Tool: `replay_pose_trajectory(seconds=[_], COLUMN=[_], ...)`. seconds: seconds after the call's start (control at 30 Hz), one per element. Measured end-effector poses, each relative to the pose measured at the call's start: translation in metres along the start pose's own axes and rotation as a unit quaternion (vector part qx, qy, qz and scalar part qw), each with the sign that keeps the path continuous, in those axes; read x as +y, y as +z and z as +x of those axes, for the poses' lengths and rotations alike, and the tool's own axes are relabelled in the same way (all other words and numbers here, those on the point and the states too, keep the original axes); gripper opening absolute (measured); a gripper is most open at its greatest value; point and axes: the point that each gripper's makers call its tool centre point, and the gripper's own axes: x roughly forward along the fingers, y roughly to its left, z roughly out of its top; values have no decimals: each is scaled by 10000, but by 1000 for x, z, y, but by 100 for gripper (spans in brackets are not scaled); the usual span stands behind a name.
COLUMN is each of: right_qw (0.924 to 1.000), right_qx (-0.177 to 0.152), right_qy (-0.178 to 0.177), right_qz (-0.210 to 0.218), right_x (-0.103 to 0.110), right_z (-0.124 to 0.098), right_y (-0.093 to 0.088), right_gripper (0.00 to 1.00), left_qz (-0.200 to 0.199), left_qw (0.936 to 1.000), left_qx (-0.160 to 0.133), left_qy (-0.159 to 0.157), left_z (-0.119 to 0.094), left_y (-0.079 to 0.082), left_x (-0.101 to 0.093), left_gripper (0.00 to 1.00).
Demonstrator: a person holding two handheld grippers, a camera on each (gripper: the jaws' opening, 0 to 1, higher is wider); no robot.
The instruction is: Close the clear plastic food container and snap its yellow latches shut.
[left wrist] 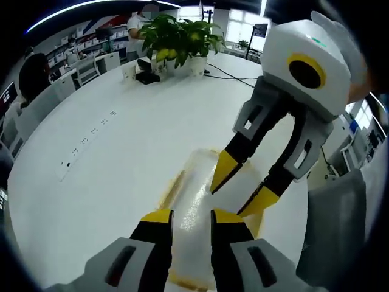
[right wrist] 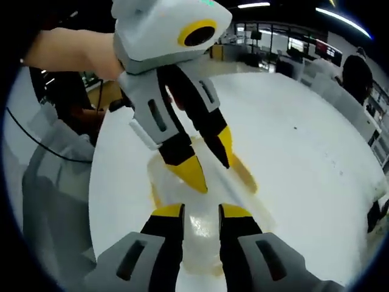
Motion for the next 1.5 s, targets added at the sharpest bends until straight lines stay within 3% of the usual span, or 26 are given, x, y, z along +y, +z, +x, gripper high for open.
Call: replay_pose_trajectory(seconds=[0.47, 0.63, 0.87, 1.2, 1.5], right_qw=[9999, 9985, 9965, 9965, 9923], right_qx=[7, 107, 116, 160, 238], right_qy=[125, 90, 68, 90, 35], right_qz=[-105, -533, -828, -812, -1211], right_x=[10, 16, 20, 23, 25], right_z=[0, 2, 3, 4, 7], right_y=[-2, -4, -3, -6, -4], right_gripper=[25, 29, 30, 34, 34], left_qz=[108, 253, 313, 442, 566], left_qw=[9999, 9996, 9995, 9987, 9966], left_qx=[-7, 9, 56, 178, 238], left_qy=[-35, 84, 31, -155, -552], left_z=[3, 3, 4, 4, 4], left_y=[4, 7, 9, 10, 11], left_x=[0, 6, 10, 10, 13], left_gripper=[19, 27, 26, 27, 29])
